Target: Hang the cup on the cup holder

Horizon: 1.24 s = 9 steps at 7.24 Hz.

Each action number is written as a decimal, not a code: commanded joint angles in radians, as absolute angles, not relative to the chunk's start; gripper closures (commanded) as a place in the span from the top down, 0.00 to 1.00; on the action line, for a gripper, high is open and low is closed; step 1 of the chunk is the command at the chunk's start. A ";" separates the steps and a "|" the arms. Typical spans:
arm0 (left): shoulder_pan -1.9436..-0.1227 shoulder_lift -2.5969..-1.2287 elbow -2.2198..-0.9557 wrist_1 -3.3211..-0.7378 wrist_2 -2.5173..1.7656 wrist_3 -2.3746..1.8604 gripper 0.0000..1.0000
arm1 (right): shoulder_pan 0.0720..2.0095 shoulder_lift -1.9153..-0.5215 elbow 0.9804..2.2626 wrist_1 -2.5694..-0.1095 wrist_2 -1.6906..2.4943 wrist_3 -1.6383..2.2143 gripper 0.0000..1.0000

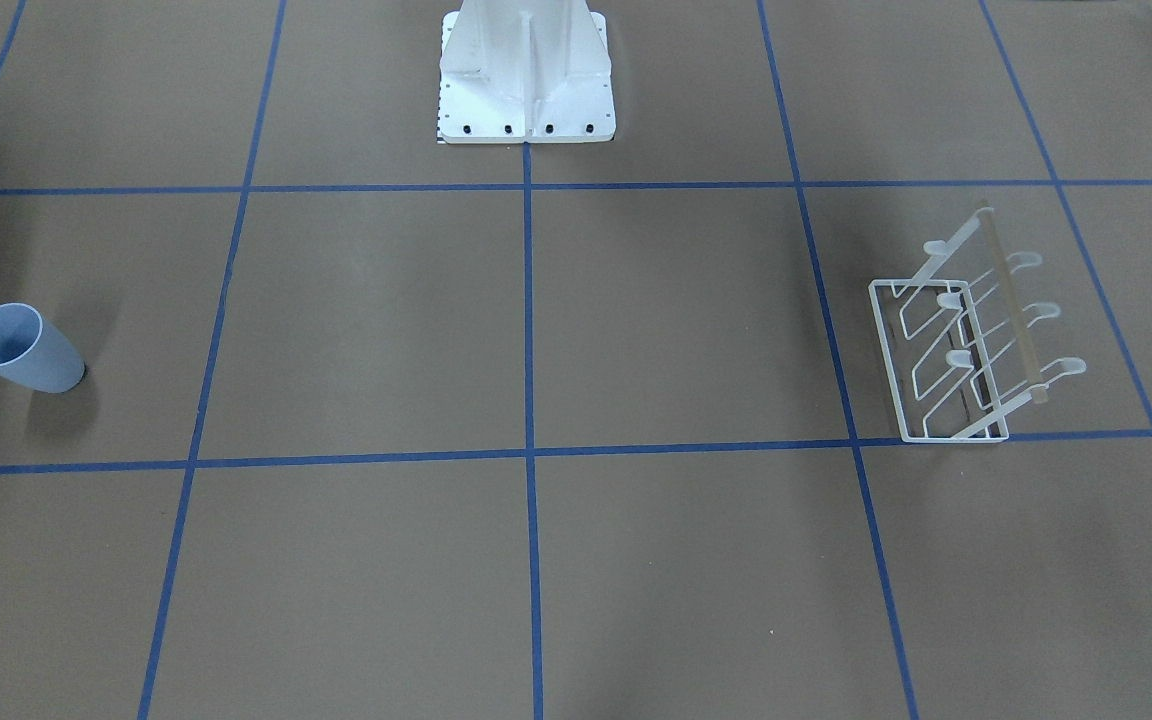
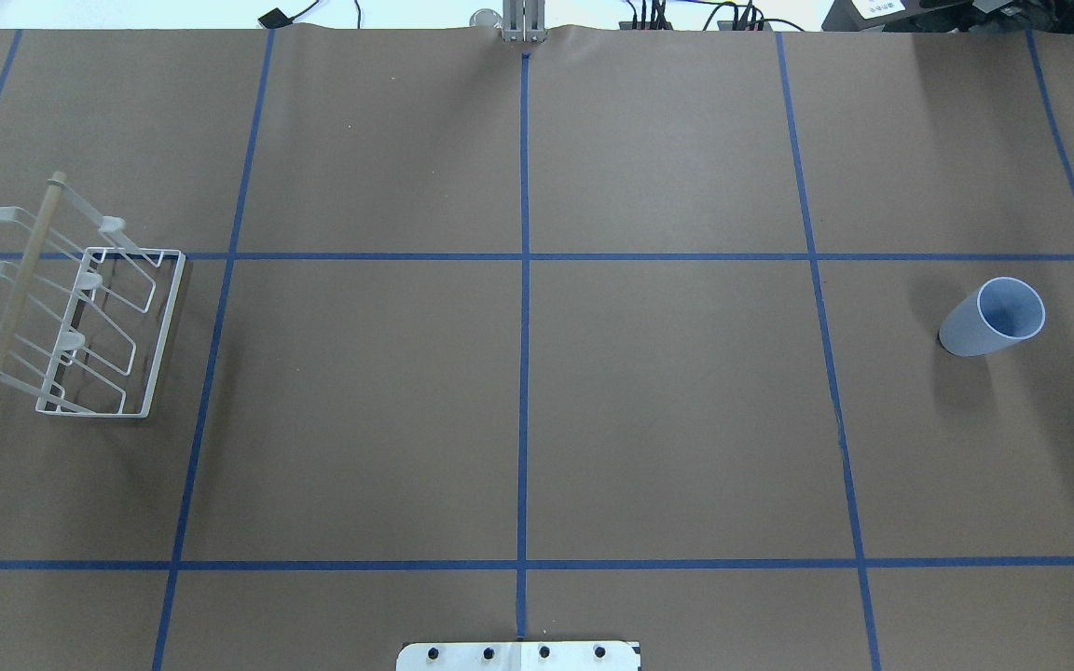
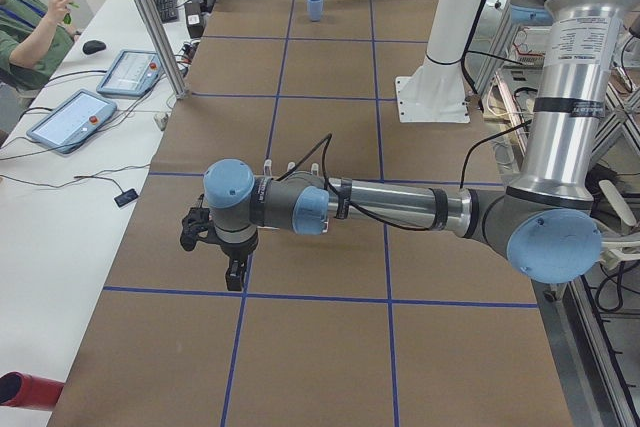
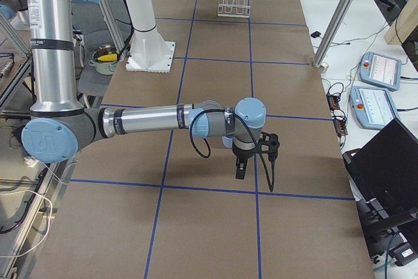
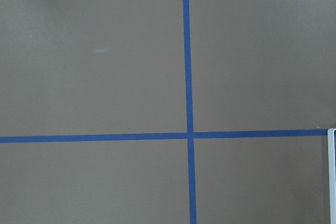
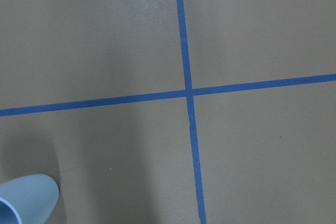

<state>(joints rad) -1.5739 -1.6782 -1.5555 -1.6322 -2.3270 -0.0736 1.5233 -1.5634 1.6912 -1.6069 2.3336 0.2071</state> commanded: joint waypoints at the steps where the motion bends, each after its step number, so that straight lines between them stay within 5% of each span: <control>1: -1.574 -1.680 -1.557 -1.632 -2.327 -0.074 0.99 | 1.523 -1.574 1.693 -1.600 2.329 0.198 1.00; 9: -1.528 -1.675 -1.588 -1.702 -2.330 -0.078 0.99 | 1.309 -1.477 1.704 -1.516 2.330 0.209 1.00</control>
<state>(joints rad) -1.5396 -1.6796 -1.5921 -1.6707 -2.3359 -0.0753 1.3820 -1.4902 1.7192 -1.5755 2.3337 0.2090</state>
